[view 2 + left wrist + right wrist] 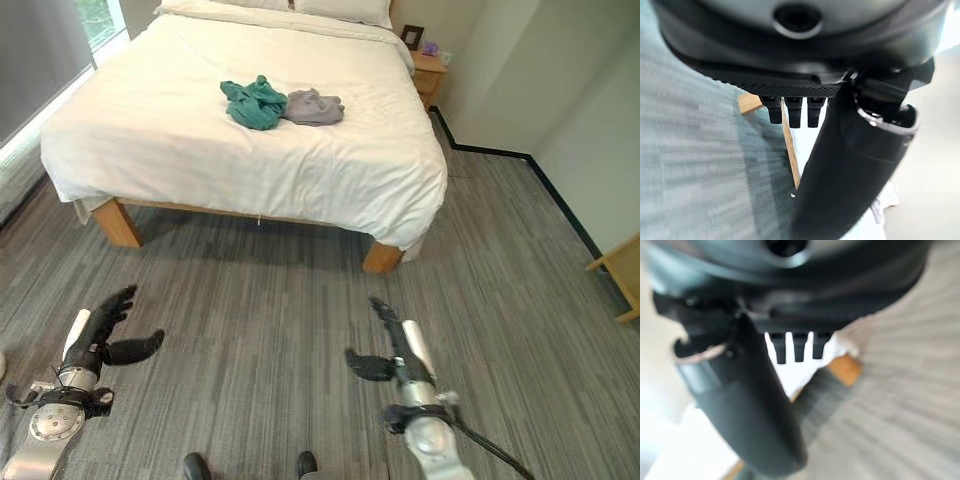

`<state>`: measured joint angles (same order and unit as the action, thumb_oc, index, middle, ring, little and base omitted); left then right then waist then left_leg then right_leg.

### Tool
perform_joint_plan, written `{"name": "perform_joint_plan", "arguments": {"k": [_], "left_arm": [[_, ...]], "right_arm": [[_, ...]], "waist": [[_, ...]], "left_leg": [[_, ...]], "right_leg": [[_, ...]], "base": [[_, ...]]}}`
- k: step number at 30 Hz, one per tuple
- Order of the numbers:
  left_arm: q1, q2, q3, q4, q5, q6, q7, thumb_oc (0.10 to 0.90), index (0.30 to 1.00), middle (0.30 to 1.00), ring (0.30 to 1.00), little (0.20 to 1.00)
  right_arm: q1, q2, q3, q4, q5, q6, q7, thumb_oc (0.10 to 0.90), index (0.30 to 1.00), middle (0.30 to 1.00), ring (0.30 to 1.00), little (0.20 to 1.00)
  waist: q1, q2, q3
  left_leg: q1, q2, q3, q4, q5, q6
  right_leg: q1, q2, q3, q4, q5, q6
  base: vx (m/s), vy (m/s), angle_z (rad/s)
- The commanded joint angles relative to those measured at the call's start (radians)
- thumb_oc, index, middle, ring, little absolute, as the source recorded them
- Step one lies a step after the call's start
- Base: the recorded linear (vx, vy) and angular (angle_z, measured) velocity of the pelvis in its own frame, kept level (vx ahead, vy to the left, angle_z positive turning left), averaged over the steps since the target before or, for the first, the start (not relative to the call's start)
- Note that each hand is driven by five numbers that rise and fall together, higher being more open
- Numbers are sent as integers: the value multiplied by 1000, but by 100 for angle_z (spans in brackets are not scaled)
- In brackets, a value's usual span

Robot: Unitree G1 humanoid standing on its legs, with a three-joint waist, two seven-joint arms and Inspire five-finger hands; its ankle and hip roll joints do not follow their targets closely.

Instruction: Pick up bed clothes into laundry basket.

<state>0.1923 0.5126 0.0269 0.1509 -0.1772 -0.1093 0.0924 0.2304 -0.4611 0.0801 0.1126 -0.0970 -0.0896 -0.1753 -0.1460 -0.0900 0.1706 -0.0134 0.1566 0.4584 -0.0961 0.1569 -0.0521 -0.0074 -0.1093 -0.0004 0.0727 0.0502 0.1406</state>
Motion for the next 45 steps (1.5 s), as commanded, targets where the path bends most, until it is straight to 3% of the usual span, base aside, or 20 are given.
{"name": "perform_joint_plan", "arguments": {"k": [1, 3, 8, 12, 15, 16, 17, 19, 21, 23, 24, 26, 28, 29, 30, 32, 33, 41, 42, 45], "left_arm": [[-118, 47, -45, -53, 20, -87, -11, 800, 900, 900, 900, 900], [-128, 44, -49, -36, 33, -85, -15, 800, 900, 900, 900, 900], [-188, 52, -65, -24, 96, -77, -2, 800, 900, 900, 900, 900], [-210, 39, -79, -16, 104, -88, 6, 800, 900, 900, 900, 900], [-186, 25, -75, -15, 106, -89, 3, 800, 900, 900, 900, 900], [-171, 6, -72, -12, 91, -86, -1, 800, 900, 900, 900, 900], [-169, 2, -78, -9, 82, -80, -3, 800, 900, 900, 900, 900], [-169, 0, -84, -19, 68, -76, -2, 800, 900, 900, 900, 900], [-180, -5, -93, -23, 64, -73, 10, 800, 900, 900, 900, 900], [-181, -15, -91, -27, 66, -72, 18, 800, 900, 900, 900, 900], [-181, -14, -91, -27, 66, -72, 18, 800, 900, 900, 900, 900], [-172, -21, -85, -28, 64, -72, 12, 800, 900, 900, 900, 900], [-148, -28, -76, -24, 64, -70, 4, 800, 900, 900, 900, 900], [-139, -32, -73, -22, 73, -66, 5, 800, 900, 900, 900, 900], [-140, -35, -76, -19, 75, -66, 6, 800, 900, 900, 900, 900], [-127, -41, -79, -18, 69, -66, -5, 800, 900, 900, 900, 900], [-114, -50, -82, -15, 72, -68, -11, 800, 900, 900, 900, 900], [-94, -55, -91, 0, 50, -61, -32, 800, 900, 900, 900, 900], [-67, -119, -44, 202, 51, -7, 53, 800, 900, 900, 900, 900], [-84, -113, -33, 192, 97, 5, 59, 800, 900, 900, 900, 900]], "right_arm": [[-215, -4, -48, -44, 2, -78, -16, 800, 900, 900, 900, 900], [-224, -13, -50, -48, -4, -79, -17, 800, 900, 900, 900, 900], [-241, -19, -61, -50, -5, -76, -34, 800, 900, 900, 900, 900], [-221, -16, -52, -45, 3, -85, -33, 800, 900, 900, 900, 900], [-215, -24, -35, -40, 5, -93, -25, 800, 900, 900, 900, 900], [-232, -41, -4, -26, 14, -103, -18, 800, 900, 900, 900, 900], [-239, -47, 5, -19, 15, -101, -17, 800, 900, 900, 900, 900], [-249, -69, 12, -28, 16, -97, -24, 800, 900, 900, 900, 900], [-265, -76, 18, -27, 21, -88, -33, 800, 900, 900, 900, 900], [-289, -79, 20, -22, 21, -78, -32, 800, 900, 900, 900, 900], [-290, -78, 20, -22, 21, -77, -32, 800, 900, 900, 900, 900], [-291, -81, 20, -24, 14, -75, -22, 800, 900, 900, 900, 900], [-283, -85, 22, -25, 1, -68, -11, 800, 900, 900, 900, 900], [-280, -86, 26, -29, -10, -66, -2, 800, 900, 900, 900, 900], [-275, -85, 26, -27, -12, -64, -3, 800, 900, 900, 900, 900], [-263, -77, 27, -34, -12, -68, 6, 800, 900, 900, 900, 900], [-237, -70, 23, -44, -15, -69, 13, 800, 900, 900, 900, 900], [-240, -51, 51, -48, -27, -73, 30, 800, 900, 900, 900, 900], [-194, -50, -3, 182, -5, -15, -7, 800, 900, 900, 900, 900], [-195, -38, -17, 183, -14, -8, -10, 800, 900, 900, 900, 900]], "waist": [[4, 45, 62], [-9, 50, 72], [-51, 55, 87], [-99, 53, 84], [-112, 84, 69], [-110, 110, 68], [-100, 115, 74], [-71, 87, 99], [-45, 55, 116], [-19, 34, 125], [-16, 34, 126], [1, 27, 122], [20, 22, 115], [30, 22, 112], [32, 24, 108], [21, 47, 91], [8, 61, 73], [13, 60, 45], [6, 116, 22], [-4, 117, 8]], "left_leg": [[193, -18, 4, 9, -240, -1], [203, -15, 24, 9, -228, -13], [273, 6, 8, 9, -281, -67], [330, 28, 9, 9, -297, -104], [358, 70, 5, 9, -224, -132], [313, 149, 12, 172, -53, -159], [256, 194, -34, 334, -30, -161], [154, 246, -112, 610, 50, -141], [58, 205, -153, 774, -31, -101], [-29, 162, -108, 838, -125, -92], [-27, 163, -103, 842, -130, -90], [-51, 162, -39, 770, -143, -100], [-82, 113, -10, 597, -137, -98], [-98, 88, 6, 411, -88, -86], [-95, 87, 2, 345, -71, -92], [-14, 59, 1, 180, -74, -85], [35, 43, -1, 165, -69, -82], [103, 20, 47, 157, -125, -60], [130, 105, 244, 183, -150, -95], [121, 84, 206, 135, -125, -99]], "right_leg": [[-169, -46, -41, 271, -10, 114], [-181, -60, -92, 156, -3, 82], [-260, -110, -122, -128, 65, 89], [-272, -117, -99, -135, 100, 86], [-253, -86, -75, -128, 102, 65], [-202, -30, -76, -127, 75, 14], [-154, -3, -74, -138, 37, -12], [-84, 30, -66, -147, 1, -79], [-27, 40, -43, -152, -30, -114], [25, 40, -18, -152, -47, -119], [24, 39, -14, -152, -49, -117], [66, 33, -5, -155, -63, -110], [106, 22, 2, -158, -75, -97], [119, 15, 3, -156, -73, -83], [130, 11, 0, -155, -80, -78], [140, 14, -5, -147, -92, -58], [166, 7, -19, -141, -107, -58], [193, -22, -25, -126, -130, -52], [176, -68, -230, -135, -152, -29], [178, -66, -253, -119, -159, -27]], "base": [[239, 3, -14], [285, -59, 7], [367, -135, 29], [402, -297, 53], [389, -313, 22], [461, -478, 6], [578, -701, 0], [396, -529, -8], [365, -325, -39], [293, -142, -57], [335, -54, -70], [292, 1, -73], [273, 114, -38], [281, 175, -30], [287, 207, -29], [301, 215, -14], [248, 158, -21], [124, 65, 1], [44, 48, -18], [0, 57, 26]]}}
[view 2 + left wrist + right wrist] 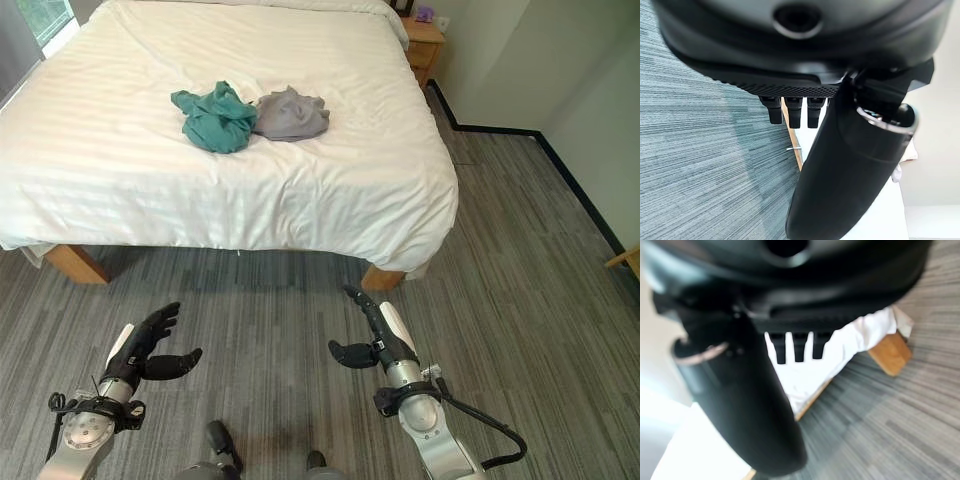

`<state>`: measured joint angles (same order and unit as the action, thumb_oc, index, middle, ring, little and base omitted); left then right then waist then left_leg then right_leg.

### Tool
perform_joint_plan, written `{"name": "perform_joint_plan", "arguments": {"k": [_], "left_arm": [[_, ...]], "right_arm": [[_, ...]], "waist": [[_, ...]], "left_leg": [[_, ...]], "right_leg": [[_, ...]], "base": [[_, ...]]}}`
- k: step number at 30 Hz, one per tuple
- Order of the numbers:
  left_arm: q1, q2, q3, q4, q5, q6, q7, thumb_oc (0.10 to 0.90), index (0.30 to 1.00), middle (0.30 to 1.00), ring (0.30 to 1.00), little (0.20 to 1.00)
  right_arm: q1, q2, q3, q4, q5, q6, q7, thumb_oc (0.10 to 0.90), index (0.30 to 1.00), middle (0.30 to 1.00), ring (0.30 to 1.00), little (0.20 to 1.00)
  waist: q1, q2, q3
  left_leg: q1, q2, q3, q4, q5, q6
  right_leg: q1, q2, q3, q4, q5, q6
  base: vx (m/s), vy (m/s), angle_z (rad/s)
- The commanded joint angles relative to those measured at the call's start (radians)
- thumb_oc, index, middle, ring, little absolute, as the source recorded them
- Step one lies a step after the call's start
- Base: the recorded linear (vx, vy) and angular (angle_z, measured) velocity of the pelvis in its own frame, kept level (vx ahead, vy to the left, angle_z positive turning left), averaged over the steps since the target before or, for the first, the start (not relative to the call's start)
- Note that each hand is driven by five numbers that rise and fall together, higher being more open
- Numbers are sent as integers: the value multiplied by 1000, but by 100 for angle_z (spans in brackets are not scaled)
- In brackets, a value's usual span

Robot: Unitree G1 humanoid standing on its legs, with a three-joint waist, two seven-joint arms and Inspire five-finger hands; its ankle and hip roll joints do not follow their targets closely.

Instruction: Pick up bed clothes into laundry basket.

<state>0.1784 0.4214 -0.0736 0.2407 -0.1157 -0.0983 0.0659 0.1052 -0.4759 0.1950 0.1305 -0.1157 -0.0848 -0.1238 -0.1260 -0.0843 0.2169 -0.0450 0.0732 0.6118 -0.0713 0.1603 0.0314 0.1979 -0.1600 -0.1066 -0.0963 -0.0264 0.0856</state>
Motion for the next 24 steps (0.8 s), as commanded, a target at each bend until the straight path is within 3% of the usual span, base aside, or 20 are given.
{"name": "perform_joint_plan", "arguments": {"k": [1, 3, 5, 6, 7, 8, 11, 13, 15, 17, 18, 21, 24], "left_arm": [[-73, -11, 71, 55, 72, -6, 77, 800, 900, 900, 900, 900], [-73, -4, 82, 35, 92, -7, 82, 800, 900, 900, 900, 900], [-91, 8, 83, 25, 130, -1, 126, 800, 900, 900, 900, 900], [-97, 13, 84, 23, 141, 3, 137, 800, 900, 900, 900, 900], [-115, 27, 76, 20, 166, 9, 157, 800, 900, 900, 900, 900], [-117, 28, 77, 20, 166, 10, 158, 800, 900, 900, 900, 900], [-144, 56, 59, 21, 184, 14, 170, 800, 900, 900, 900, 900], [-150, 72, 52, 20, 198, 11, 170, 800, 900, 900, 900, 900], [-158, 76, 44, 20, 193, 7, 164, 800, 900, 900, 900, 900], [-173, 78, 37, 25, 182, 1, 162, 800, 900, 900, 900, 900], [-179, 80, 38, 23, 180, 0, 160, 800, 900, 900, 900, 900], [-214, 74, 23, 36, 168, -7, 155, 800, 900, 900, 900, 900], [-229, 71, 14, 76, 157, -13, 158, 800, 900, 900, 900, 900]], "right_arm": [[-67, -10, -129, 161, 8, -12, -61, 800, 900, 900, 900, 900], [-67, -11, -128, 151, -12, -9, -63, 800, 900, 900, 900, 900], [-98, 2, -104, 168, -48, -1, -90, 800, 900, 900, 900, 900], [-110, 8, -93, 165, -72, 4, -95, 800, 900, 900, 900, 900], [-142, 26, -66, 181, -97, 9, -110, 800, 900, 900, 900, 900], [-146, 27, -65, 184, -97, 8, -111, 800, 900, 900, 900, 900], [-165, 46, -45, 183, -113, 21, -107, 800, 900, 900, 900, 900], [-167, 47, -41, 172, -124, 19, -115, 800, 900, 900, 900, 900], [-161, 40, -49, 153, -121, 17, -121, 800, 900, 900, 900, 900], [-160, 26, -60, 139, -122, 14, -133, 800, 900, 900, 900, 900], [-161, 20, -66, 128, -122, 13, -136, 800, 900, 900, 900, 900], [-155, 18, -87, 104, -119, 13, -147, 800, 900, 900, 900, 900], [-145, 10, -110, 77, -138, 12, -172, 800, 900, 900, 900, 900]], "waist": [[-23, 99, -47], [-19, 93, -54], [-3, 70, -52], [4, 65, -45], [12, 62, -29], [12, 59, -28], [-11, 57, 19], [-22, 68, 27], [-28, 74, 27], [-42, 76, 24], [-45, 69, 21], [-77, 67, 18], [-115, 59, 16]], "left_leg": [[162, 145, 21, 82, -132, -170], [165, 139, 7, 71, -136, -164], [163, 128, -22, 70, -150, -145], [168, 120, -28, 64, -159, -134], [193, 101, -37, 33, -179, -109], [194, 96, -36, 30, -179, -106], [231, 56, -81, -9, -198, -72], [243, 64, -96, -16, -212, -70], [244, 69, -118, -16, -214, -82], [249, 71, -121, -16, -225, -94], [254, 71, -114, -16, -226, -101], [296, 85, -113, -16, -257, -136], [378, 100, -60, -16, -285, -170]], "right_leg": [[-24, -12, -154, 45, -69, 32], [-16, -13, -160, 35, -64, 37], [-16, -21, -163, 69, -61, 42], [-35, -28, -167, 121, -60, 45], [-93, -48, -171, 264, -58, 67], [-100, -54, -168, 277, -64, 70], [-224, -81, -97, 542, 49, 146], [-300, -53, -52, 628, 11, 144], [-324, -30, -56, 567, -29, 121], [-326, -38, -82, 412, -29, 100], [-342, -56, -93, 340, -14, 94], [-378, -86, -132, 86, 91, 122], [-444, -130, -208, 23, 134, 135]], "base": [[-16, 88, 61], [-5, 76, 42], [-45, 105, 26], [-85, 176, 46], [-67, 153, 45], [-28, 161, 39], [12, 168, 33], [106, 123, 68], [180, 6, 70], [222, -112, 68], [312, -161, 79], [348, -176, 47], [465, -273, 38]]}}
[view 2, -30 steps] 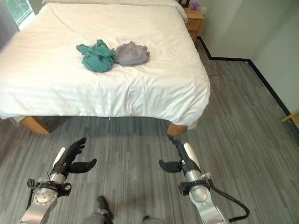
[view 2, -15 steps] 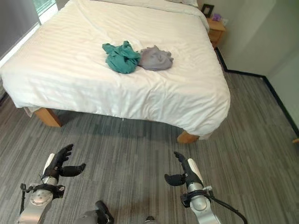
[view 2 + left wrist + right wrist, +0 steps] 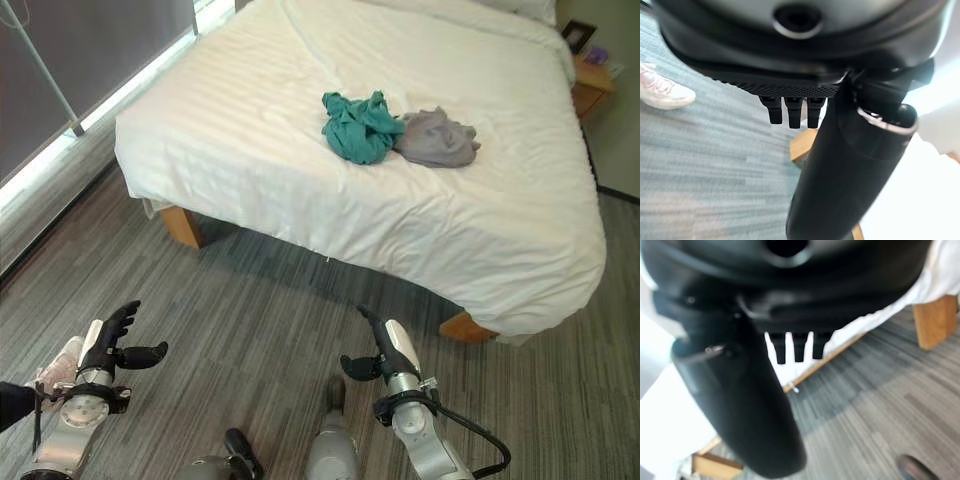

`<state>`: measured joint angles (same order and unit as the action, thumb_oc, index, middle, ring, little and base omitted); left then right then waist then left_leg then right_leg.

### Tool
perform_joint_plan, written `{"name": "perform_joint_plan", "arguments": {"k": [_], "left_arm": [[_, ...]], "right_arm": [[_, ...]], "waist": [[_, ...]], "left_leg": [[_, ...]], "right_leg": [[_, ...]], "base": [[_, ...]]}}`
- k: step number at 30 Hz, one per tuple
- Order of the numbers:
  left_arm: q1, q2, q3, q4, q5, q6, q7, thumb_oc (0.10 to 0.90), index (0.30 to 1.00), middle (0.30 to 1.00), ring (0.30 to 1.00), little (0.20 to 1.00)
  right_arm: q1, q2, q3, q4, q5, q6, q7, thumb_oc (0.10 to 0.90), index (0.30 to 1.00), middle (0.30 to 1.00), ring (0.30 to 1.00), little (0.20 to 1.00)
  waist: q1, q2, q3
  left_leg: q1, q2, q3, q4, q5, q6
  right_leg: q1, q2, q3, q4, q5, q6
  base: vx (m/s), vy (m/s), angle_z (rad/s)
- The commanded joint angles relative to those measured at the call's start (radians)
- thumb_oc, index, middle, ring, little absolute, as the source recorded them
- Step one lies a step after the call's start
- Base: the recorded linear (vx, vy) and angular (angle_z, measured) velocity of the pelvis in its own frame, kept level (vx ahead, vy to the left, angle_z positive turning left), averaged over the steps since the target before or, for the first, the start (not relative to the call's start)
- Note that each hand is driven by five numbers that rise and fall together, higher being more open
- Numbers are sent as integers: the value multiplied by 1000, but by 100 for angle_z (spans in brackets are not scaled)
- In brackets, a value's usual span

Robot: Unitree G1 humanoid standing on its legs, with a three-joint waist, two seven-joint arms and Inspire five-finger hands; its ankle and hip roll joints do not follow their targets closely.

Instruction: Pick up bed clothes into laundry basket.

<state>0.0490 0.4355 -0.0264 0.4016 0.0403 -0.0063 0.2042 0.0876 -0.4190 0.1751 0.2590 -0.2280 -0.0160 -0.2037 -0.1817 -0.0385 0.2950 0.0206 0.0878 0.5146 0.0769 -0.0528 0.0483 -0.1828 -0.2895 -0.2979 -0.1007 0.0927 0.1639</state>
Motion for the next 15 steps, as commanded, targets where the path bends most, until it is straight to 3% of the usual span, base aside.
{"name": "perform_joint_plan", "arguments": {"k": [1, 2, 3, 4, 5, 7, 9, 10, 12, 13, 15], "left_arm": [[-91, 61, -38, -71, 4, -111, 17, 800, 900, 900, 900, 900], [-80, 63, -37, -60, 1, -115, 12, 800, 900, 900, 900, 900], [-58, 65, -33, -33, 0, -116, 10, 800, 900, 900, 900, 900], [-58, 63, -33, -32, 0, -118, 10, 800, 900, 900, 900, 900], [-38, 58, -22, -9, -11, -119, 4, 800, 900, 900, 900, 900], [-7, 60, -5, 24, -24, -117, -4, 800, 900, 900, 900, 900], [25, 81, 15, 44, -30, -106, -3, 800, 900, 900, 900, 900], [35, 86, 29, 45, -42, -107, 0, 800, 900, 900, 900, 900], [29, 75, 32, 64, -85, -103, 5, 800, 900, 900, 900, 900], [25, 71, 36, 66, -99, -108, 12, 800, 900, 900, 900, 900], [29, 72, 51, 53, -117, -117, 8, 800, 900, 900, 900, 900]], "right_arm": [[-122, -54, -89, -51, -26, -63, -94, 800, 900, 900, 900, 900], [-119, -62, -89, -45, -28, -64, -95, 800, 900, 900, 900, 900], [-118, -84, -94, -39, -28, -72, -98, 800, 900, 900, 900, 900], [-117, -86, -93, -39, -28, -73, -99, 800, 900, 900, 900, 900], [-122, -107, -95, -37, -29, -75, -97, 800, 900, 900, 900, 900], [-138, -136, -94, -38, -27, -85, -96, 800, 900, 900, 900, 900], [-168, -166, -93, -38, -2, -82, -92, 800, 900, 900, 900, 900], [-174, -180, -95, -53, -1, -78, -89, 800, 900, 900, 900, 900], [-219, -229, -91, -89, -10, -67, -82, 800, 900, 900, 900, 900], [-239, -244, -90, -94, -15, -61, -80, 800, 900, 900, 900, 900], [-265, -275, -97, -116, -24, -60, -70, 800, 900, 900, 900, 900]], "waist": [[-67, 8, -72], [-69, 7, -80], [-79, 26, -93], [-80, 30, -94], [-82, 53, -96], [-69, 81, -98], [-46, 69, -89], [-39, 59, -80], [-1, 16, -61], [11, 1, -55], [34, -11, -49]], "left_leg": [[334, 84, 44, -164, -89, -194], [350, 88, 49, -162, -87, -202], [360, 127, 47, -141, -42, -236], [360, 132, 47, -140, -39, -240], [352, 180, 43, -88, 37, -275], [314, 257, 15, 72, 185, -306], [253, 324, -45, 317, 306, -299], [216, 354, -75, 429, 316, -290], [91, 275, -139, 557, 187, -232], [37, 242, -141, 587, 121, -215], [3, 239, -87, 511, 82, -215]], "right_leg": [[-45, 3, -27, 28, 10, 57], [-27, 8, -31, 27, 25, 55], [-2, 26, -16, 26, 35, 42], [0, 30, -18, 26, 34, 40], [22, 57, -11, 25, 29, 23], [70, 117, -4, 22, -8, -26], [134, 175, 27, 17, -54, -94], [161, 198, 36, 16, -74, -120], [224, 205, 92, 13, -104, -142], [247, 203, 116, 13, -114, -138], [281, 197, 154, 13, -129, -122]], "base": [[520, -314, 8], [530, -370, -25], [378, -294, -25], [394, -340, -9], [243, -251, 17], [383, -414, 10], [489, -491, -45], [497, -433, -122], [427, -282, -130], [353, -100, -107], [327, 20, -129]]}}
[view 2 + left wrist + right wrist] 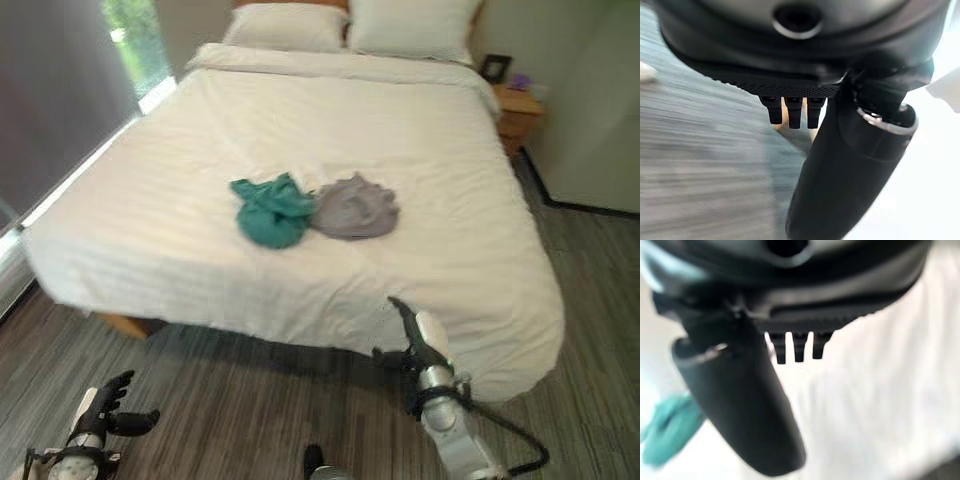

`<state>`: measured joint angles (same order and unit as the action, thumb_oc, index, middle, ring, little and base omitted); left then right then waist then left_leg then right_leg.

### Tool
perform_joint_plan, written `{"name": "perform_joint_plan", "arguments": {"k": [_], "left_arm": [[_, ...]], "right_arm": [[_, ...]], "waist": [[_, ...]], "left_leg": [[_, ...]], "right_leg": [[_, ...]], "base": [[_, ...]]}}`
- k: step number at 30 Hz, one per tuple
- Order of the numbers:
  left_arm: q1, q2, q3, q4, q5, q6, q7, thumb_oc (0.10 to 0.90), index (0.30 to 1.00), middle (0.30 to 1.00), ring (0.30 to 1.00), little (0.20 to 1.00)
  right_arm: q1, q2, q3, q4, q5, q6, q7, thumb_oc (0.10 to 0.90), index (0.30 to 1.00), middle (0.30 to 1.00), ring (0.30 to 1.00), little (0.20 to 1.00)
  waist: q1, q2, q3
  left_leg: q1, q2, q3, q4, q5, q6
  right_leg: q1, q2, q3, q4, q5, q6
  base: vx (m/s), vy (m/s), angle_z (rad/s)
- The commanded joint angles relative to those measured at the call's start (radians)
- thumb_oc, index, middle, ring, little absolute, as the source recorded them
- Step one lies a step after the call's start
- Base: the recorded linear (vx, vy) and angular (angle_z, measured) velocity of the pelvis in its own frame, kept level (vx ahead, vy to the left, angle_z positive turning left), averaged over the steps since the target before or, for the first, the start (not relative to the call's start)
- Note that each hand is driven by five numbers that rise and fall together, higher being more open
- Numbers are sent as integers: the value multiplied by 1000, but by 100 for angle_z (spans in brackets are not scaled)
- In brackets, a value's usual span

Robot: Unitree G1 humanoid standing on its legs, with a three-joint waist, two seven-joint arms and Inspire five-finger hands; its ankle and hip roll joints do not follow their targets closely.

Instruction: Pick up bed clothes into laundry basket.

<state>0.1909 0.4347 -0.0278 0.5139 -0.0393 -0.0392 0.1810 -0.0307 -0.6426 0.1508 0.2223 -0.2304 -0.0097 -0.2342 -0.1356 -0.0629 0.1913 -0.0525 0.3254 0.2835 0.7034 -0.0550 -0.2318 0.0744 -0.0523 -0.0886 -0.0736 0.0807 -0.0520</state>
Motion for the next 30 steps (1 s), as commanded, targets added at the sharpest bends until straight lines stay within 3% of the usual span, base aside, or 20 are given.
{"name": "perform_joint_plan", "arguments": {"k": [1, 3, 4, 6, 8, 9, 11, 14, 22, 30], "left_arm": [[-115, 78, 49, -68, -41, -90, 28, 800, 900, 900, 900, 900], [-132, 99, 46, -97, -24, -99, 30, 800, 900, 900, 900, 900], [-138, 114, 50, -136, -8, -105, 33, 800, 900, 900, 900, 900], [-137, 131, 60, -253, -40, -141, 22, 800, 900, 900, 900, 900], [-145, 143, 65, -342, -100, -176, 11, 800, 900, 900, 900, 900], [-137, 145, 68, -386, -130, -191, -12, 800, 900, 900, 900, 900], [-110, 139, 82, -459, -213, -204, -61, 800, 900, 900, 900, 900], [-125, 142, 59, -496, -318, -213, -124, 800, 900, 900, 900, 900], [-174, 172, 21, -386, -374, -189, -152, 800, 900, 900, 900, 900], [-203, 214, 34, -260, -412, -190, -132, 800, 900, 900, 900, 900]], "right_arm": [[-162, -69, -68, -92, -26, -72, -39, 800, 900, 900, 900, 900], [-192, -96, -57, -116, -36, -76, -35, 800, 900, 900, 900, 900], [-203, -110, -58, -124, -41, -79, -32, 800, 900, 900, 900, 900], [-234, -137, -60, -147, -41, -82, -32, 800, 900, 900, 900, 900], [-253, -145, -56, -170, -28, -85, -22, 800, 900, 900, 900, 900], [-248, -146, -53, -185, -24, -92, -10, 800, 900, 900, 900, 900], [-229, -153, -59, -230, -25, -105, 12, 800, 900, 900, 900, 900], [-270, -156, -24, -204, -29, -99, 32, 800, 900, 900, 900, 900], [-513, -135, 144, 22, 1, -63, 53, 800, 900, 900, 900, 900], [-685, -160, 236, 190, 14, -31, 33, 800, 900, 900, 900, 900]], "waist": [[0, 10, 58], [20, 12, 57], [28, 8, 59], [47, 20, 60], [64, 20, 60], [70, 21, 51], [78, 28, 31], [88, 19, 1], [133, 2, -7], [151, 29, -3]], "left_leg": [[50, -14, 163, -197, 68, 72], [19, -88, 154, -389, 62, 85], [16, -124, 154, -518, 119, 99], [3, -134, 103, -648, 189, 81], [-3, -126, 45, -688, 214, 71], [19, -131, 26, -718, 198, 79], [63, -130, 27, -774, 208, 86], [95, -134, 48, -791, 194, 99], [114, -139, 142, -791, 166, 109], [68, -152, 134, -791, 172, 102]], "right_leg": [[41, -43, -48, -14, -122, 100], [65, -47, -23, -14, -133, 117], [66, -53, -20, -14, -122, 122], [102, -44, -8, -14, -136, 127], [134, -43, 3, -14, -158, 128], [145, -42, 10, -13, -165, 131], [150, -37, 11, 1, -176, 134], [151, -44, 11, 21, -188, 138], [118, -63, -33, 17, -162, 165], [98, -80, -75, -14, -162, 186]], "base": [[303, 95, -115], [232, 141, -71], [227, 160, -45], [289, 159, -45], [297, 142, -38], [296, 137, -35], [266, 137, -55], [183, 125, -34], [91, 52, -20], [56, -22, -1]]}}
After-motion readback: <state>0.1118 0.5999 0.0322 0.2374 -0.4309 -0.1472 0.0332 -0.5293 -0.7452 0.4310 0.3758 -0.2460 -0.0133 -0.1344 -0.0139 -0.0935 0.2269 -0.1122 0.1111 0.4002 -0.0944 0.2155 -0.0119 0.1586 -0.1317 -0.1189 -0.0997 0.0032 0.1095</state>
